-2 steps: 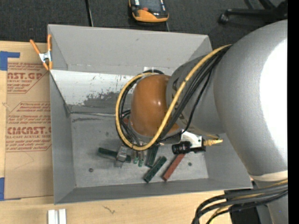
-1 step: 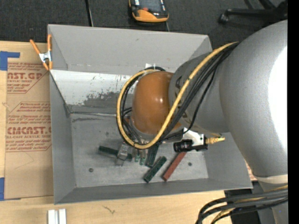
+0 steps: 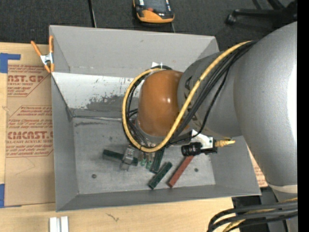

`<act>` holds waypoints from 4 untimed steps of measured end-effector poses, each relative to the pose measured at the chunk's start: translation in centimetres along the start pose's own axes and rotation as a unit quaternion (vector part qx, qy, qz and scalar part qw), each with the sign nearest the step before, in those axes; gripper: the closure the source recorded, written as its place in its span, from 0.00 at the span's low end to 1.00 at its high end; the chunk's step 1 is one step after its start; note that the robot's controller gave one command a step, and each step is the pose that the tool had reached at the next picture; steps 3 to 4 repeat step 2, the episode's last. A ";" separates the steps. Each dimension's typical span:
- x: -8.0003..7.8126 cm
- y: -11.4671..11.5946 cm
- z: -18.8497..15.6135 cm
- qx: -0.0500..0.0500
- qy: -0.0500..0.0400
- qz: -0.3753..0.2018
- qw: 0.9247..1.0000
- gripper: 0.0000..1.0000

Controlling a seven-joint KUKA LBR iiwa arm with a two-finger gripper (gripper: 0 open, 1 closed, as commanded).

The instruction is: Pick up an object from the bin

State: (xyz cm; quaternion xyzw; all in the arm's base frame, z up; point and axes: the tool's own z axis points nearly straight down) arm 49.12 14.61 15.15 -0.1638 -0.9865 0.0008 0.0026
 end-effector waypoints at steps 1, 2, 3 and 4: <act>0.0 0.0 -1.8 -0.001 -0.001 0.000 1.000 1.00; -0.1 0.1 -2.9 -0.002 -0.003 -0.001 1.000 1.00; -0.1 0.1 -2.9 -0.002 -0.003 -0.001 1.000 1.00; -0.1 0.1 -2.9 -0.002 -0.003 -0.001 1.000 1.00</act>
Offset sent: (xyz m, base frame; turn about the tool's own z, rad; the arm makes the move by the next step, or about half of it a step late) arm -0.0001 -0.0002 0.0413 0.0000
